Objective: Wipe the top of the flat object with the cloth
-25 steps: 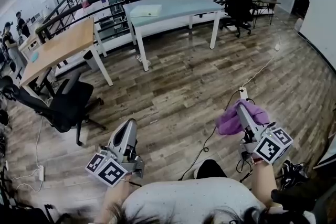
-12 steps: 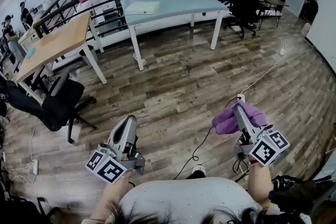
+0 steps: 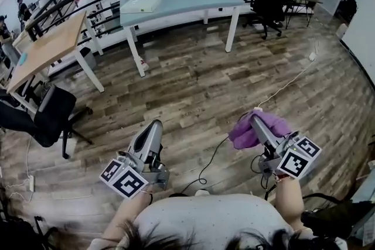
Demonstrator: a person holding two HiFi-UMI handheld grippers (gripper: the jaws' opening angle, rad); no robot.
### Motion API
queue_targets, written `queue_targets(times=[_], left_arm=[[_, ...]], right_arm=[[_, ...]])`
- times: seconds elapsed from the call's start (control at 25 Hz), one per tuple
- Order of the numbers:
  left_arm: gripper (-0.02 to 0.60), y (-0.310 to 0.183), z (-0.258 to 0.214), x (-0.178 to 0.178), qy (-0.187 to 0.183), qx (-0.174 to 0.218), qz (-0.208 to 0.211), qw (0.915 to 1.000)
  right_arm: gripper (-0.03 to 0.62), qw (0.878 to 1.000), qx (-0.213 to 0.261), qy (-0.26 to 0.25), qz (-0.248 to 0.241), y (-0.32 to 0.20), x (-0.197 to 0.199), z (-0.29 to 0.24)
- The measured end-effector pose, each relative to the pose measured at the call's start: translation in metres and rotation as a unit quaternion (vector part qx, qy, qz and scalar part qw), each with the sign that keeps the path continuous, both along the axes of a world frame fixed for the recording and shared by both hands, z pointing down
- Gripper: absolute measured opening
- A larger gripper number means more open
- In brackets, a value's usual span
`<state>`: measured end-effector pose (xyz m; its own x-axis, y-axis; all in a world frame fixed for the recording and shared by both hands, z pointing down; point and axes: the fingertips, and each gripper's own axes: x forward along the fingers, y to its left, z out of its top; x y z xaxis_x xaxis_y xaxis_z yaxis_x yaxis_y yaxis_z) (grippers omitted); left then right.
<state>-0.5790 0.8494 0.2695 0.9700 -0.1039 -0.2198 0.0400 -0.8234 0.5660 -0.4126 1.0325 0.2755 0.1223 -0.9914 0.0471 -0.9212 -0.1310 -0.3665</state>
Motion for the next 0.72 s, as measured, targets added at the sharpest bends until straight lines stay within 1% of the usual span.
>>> queue_targets(times=[0.12,0.2,0.28,0.44,0.56,0.72], left_arm=[[0.006,0.006,0.004,0.018,-0.015,-0.006,0.004,0.9999],[0.006,0.004,0.006,0.022,-0.022,-0.011,0.006,0.9997],[0.006,-0.002,0.008,0.021,-0.03,-0.011,-0.003,0.9995],[0.006,-0.025,0.016,0.028,-0.038,-0.018,-0.027,0.9987],[0.006,-0.039,0.019,0.046,-0.036,-0.026,-0.024,0.9987],[0.006,-0.07,0.024,0.075,-0.035,-0.008,-0.016,0.9992]], right_arm=[[0.025,1.0,0.006,-0.023,0.009,-0.003,0.018,0.012],[0.025,0.999,0.018,-0.047,0.01,-0.008,0.026,0.02],[0.025,0.998,0.024,-0.059,0.0,-0.014,0.027,0.023],[0.025,0.999,0.013,-0.041,-0.013,-0.028,0.037,0.026],[0.025,1.0,0.0,-0.026,-0.008,-0.045,0.053,0.032],[0.025,1.0,0.019,0.002,0.005,-0.08,0.08,0.028]])
